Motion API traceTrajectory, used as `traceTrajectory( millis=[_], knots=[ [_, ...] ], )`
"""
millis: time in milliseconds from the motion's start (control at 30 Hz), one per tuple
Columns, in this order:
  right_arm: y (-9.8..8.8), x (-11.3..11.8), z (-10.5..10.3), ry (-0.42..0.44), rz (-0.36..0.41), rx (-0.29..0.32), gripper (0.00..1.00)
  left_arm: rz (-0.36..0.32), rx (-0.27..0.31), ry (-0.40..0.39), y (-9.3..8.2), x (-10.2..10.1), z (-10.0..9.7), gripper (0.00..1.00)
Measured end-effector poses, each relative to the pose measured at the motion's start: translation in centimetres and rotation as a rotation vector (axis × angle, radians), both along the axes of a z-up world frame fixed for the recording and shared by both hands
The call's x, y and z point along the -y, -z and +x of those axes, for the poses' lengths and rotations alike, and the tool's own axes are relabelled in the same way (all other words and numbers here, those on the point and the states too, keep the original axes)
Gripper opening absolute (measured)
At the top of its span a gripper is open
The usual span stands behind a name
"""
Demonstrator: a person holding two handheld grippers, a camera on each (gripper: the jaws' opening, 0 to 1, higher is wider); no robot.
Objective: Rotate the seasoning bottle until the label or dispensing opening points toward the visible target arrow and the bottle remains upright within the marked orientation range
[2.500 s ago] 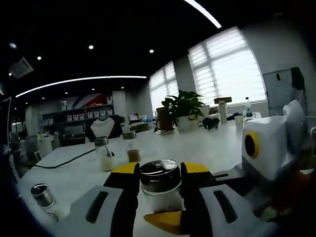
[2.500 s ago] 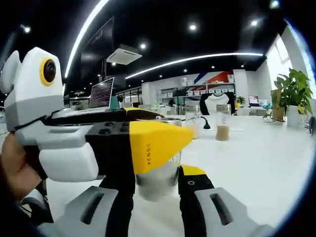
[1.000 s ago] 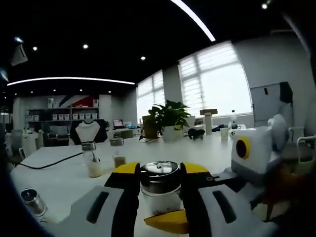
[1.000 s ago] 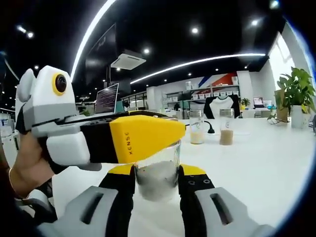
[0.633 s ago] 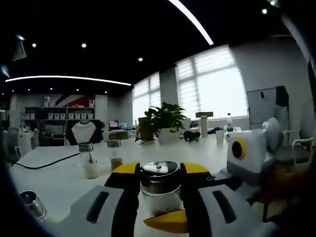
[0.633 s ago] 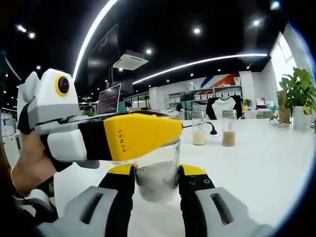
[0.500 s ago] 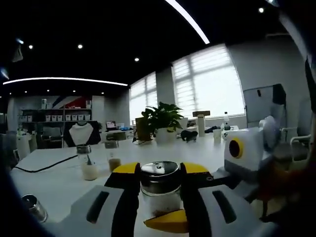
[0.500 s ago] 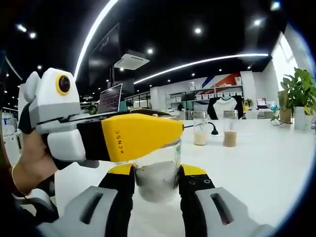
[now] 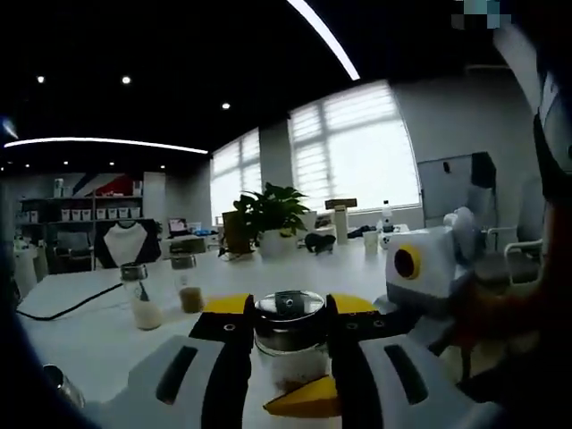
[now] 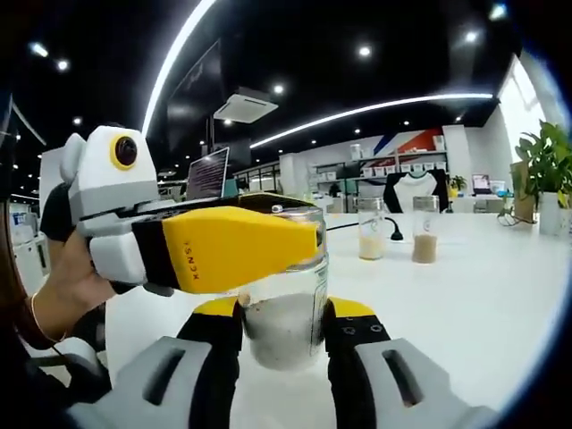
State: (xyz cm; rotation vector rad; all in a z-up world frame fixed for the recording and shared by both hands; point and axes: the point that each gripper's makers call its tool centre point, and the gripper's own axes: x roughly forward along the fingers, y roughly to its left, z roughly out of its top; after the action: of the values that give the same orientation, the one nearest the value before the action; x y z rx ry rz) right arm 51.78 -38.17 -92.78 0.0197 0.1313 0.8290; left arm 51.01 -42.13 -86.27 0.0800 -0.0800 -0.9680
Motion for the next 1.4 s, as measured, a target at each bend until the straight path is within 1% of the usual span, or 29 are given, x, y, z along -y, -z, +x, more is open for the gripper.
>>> traceTrajectory(
  millis=[67, 167, 300, 433, 500, 600, 633, 700, 767, 867, 933, 967, 1033, 1100, 1167, 1267, 1333, 1400],
  knots=[
    [0.1, -0.1, -0.1, -0.009, 0.004, -0.005, 0.34, 0.001, -0.005, 0.014, 0.1, -0.1, 0.0, 0.33],
    [0.0, -0.2, -0.2, -0.014, 0.002, -0.003, 0.35, -0.010, -0.017, 0.053, 0.0, -0.1, -0.2, 0.33],
    [0.0, -0.5, -0.4, -0.035, 0.002, -0.003, 0.35, -0.007, -0.032, 0.101, 0.1, -0.1, -0.4, 0.33],
    [0.2, -0.8, -0.8, -0.058, 0.002, -0.010, 0.35, 0.017, -0.032, 0.155, 0.3, 0.0, -1.0, 0.33],
    [0.2, -0.9, -0.9, -0.066, 0.002, -0.012, 0.35, 0.023, -0.033, 0.170, 0.3, 0.0, -1.2, 0.33],
    [0.1, -1.0, -1.1, -0.081, 0.022, -0.015, 0.35, 0.000, -0.043, 0.187, 0.2, -0.1, -1.2, 0.33],
    [-0.1, -1.0, -1.1, -0.080, 0.021, -0.010, 0.35, -0.014, -0.044, 0.194, 0.1, -0.1, -1.2, 0.33],
    [0.0, -0.9, -1.1, -0.079, 0.005, -0.002, 0.35, -0.017, -0.051, 0.198, 0.1, -0.1, -1.2, 0.33],
    [-0.1, -0.9, -1.1, -0.080, 0.005, 0.001, 0.35, -0.015, -0.045, 0.201, 0.1, 0.0, -1.3, 0.33],
    [0.0, -0.9, -1.1, -0.078, 0.009, 0.009, 0.35, -0.010, -0.042, 0.197, 0.1, 0.0, -1.3, 0.34],
    [0.0, -0.7, -0.9, -0.058, -0.006, 0.026, 0.35, -0.015, -0.052, 0.186, 0.3, 0.0, -1.2, 0.34],
    [0.1, -0.7, -0.9, -0.055, -0.009, 0.028, 0.35, -0.041, -0.066, 0.176, 0.4, 0.0, -1.0, 0.34],
    [0.1, -0.7, -0.9, -0.051, -0.004, 0.023, 0.35, -0.071, -0.086, 0.165, 0.4, -0.2, -0.8, 0.34],
    [0.2, -0.7, -0.9, -0.048, 0.001, 0.018, 0.35, -0.080, -0.090, 0.157, 0.5, -0.2, -0.7, 0.34],
    [0.4, -0.9, -0.8, -0.032, -0.009, 0.023, 0.35, -0.073, -0.092, 0.140, 0.6, -0.2, -0.7, 0.34],
    [0.5, -1.0, -0.4, -0.008, -0.012, 0.018, 0.34, -0.061, -0.099, 0.088, 0.7, -0.3, -0.3, 0.35],
    [0.5, -1.0, -0.2, 0.007, -0.017, 0.022, 0.34, -0.044, -0.090, 0.051, 0.6, -0.3, -0.1, 0.35],
    [0.3, -1.0, -0.1, 0.021, -0.015, 0.027, 0.34, -0.037, -0.090, 0.032, 0.6, -0.3, 0.0, 0.35]
  ],
)
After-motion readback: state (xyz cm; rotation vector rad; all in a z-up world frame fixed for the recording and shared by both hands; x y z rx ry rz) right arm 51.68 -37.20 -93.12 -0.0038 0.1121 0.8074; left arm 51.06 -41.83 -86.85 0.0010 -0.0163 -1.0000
